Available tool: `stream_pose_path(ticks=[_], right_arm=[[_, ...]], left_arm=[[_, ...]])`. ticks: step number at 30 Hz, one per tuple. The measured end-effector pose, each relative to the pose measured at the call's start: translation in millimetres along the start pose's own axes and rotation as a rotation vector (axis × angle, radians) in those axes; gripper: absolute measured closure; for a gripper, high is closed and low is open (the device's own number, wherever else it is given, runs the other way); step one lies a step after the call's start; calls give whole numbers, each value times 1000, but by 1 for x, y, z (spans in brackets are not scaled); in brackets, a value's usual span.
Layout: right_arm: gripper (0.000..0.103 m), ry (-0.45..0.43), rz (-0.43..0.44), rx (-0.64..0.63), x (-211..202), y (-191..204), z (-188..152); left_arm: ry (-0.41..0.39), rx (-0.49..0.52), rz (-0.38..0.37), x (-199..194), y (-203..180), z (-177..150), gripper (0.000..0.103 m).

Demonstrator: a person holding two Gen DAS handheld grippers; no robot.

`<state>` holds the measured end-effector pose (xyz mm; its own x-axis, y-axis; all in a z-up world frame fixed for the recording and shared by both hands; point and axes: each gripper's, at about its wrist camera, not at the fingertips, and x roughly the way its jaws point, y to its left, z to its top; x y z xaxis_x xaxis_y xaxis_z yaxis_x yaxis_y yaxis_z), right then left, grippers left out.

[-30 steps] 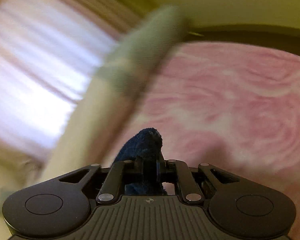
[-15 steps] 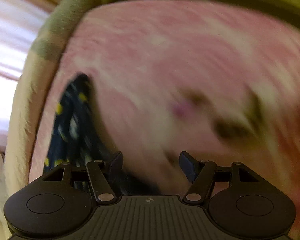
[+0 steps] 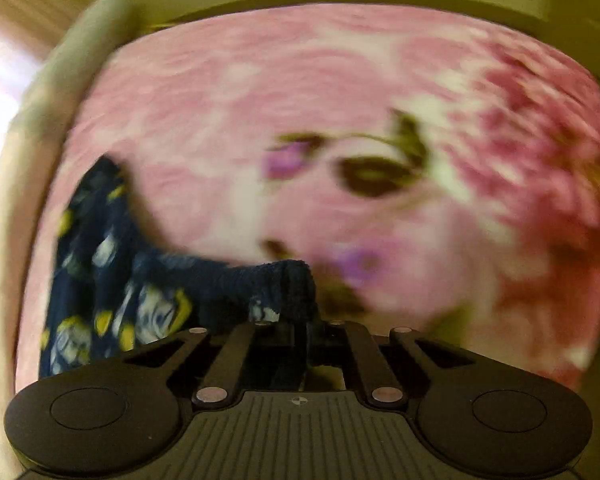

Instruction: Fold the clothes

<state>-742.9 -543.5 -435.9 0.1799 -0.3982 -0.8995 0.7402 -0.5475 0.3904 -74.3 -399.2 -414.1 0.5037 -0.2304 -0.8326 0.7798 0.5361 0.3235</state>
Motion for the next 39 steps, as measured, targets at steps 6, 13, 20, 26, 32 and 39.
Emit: stream_pose_path(ticks=[6,13,20,26,32,39], right_arm=[[20,-74,-158,-61,-12,25,-20],[20,-89,-210,3,-12,48,-46],[20,-194,-261,-196,-15,105,-53],[20,-237,-152,-538,6,195,-49],[20,-121,109,-959,57,308,-51],[20,82,230,-1501,134,405,-87]], left_arm=[[-22,377,32,50,-20,-12,41],[-106,314,44,81,39,33,94],[14,-128,316,146,194,122,82],[-3,-147,109,134,195,133,70],[-111,170,-305,113,89,158,63],[-159,710,-505,117,-20,168,55]])
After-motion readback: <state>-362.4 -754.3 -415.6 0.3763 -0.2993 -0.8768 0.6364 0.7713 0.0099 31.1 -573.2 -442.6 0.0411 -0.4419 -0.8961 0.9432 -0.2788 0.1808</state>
